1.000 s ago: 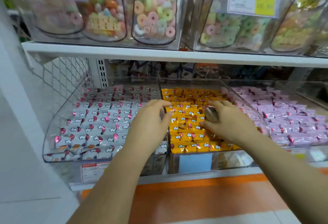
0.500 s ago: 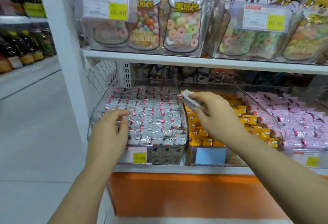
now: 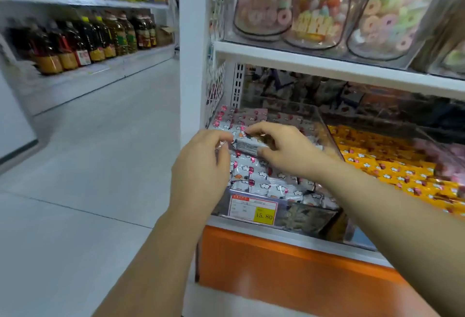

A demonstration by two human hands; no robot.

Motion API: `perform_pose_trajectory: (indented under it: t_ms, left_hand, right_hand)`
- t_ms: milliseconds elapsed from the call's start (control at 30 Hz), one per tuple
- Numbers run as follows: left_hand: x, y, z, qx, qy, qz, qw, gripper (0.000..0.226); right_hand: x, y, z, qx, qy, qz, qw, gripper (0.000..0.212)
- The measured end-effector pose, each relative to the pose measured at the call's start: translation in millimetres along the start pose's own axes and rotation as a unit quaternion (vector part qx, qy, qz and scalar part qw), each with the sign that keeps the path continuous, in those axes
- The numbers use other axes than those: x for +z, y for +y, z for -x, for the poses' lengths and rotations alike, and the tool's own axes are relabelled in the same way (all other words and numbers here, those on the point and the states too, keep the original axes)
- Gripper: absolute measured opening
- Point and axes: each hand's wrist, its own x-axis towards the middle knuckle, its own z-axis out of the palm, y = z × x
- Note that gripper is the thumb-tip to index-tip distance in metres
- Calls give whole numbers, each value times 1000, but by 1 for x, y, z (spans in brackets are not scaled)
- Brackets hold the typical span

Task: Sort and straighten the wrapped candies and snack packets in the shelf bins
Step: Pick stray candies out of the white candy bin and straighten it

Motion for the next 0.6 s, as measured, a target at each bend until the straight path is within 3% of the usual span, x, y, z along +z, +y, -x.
perform_pose_trajectory:
  t_ms: [133,267,400,600]
  left_hand:
    - [0,-6,-8,2,29,0,1000,25]
    - [2,-10,-9,10,43,9,999,24]
    - [7,-12,-11,32,79,-6,996,22]
    - [14,-13,-15,56,133,-28,989,22]
  right_hand:
    - [-7,11,-25,17,35,-51,998,36]
    - [-2,36,-68,114,100,-29,988,41]
    - [14,58,-101,191,78,4,978,49]
    - [30,79,-116,229,64,35,971,45]
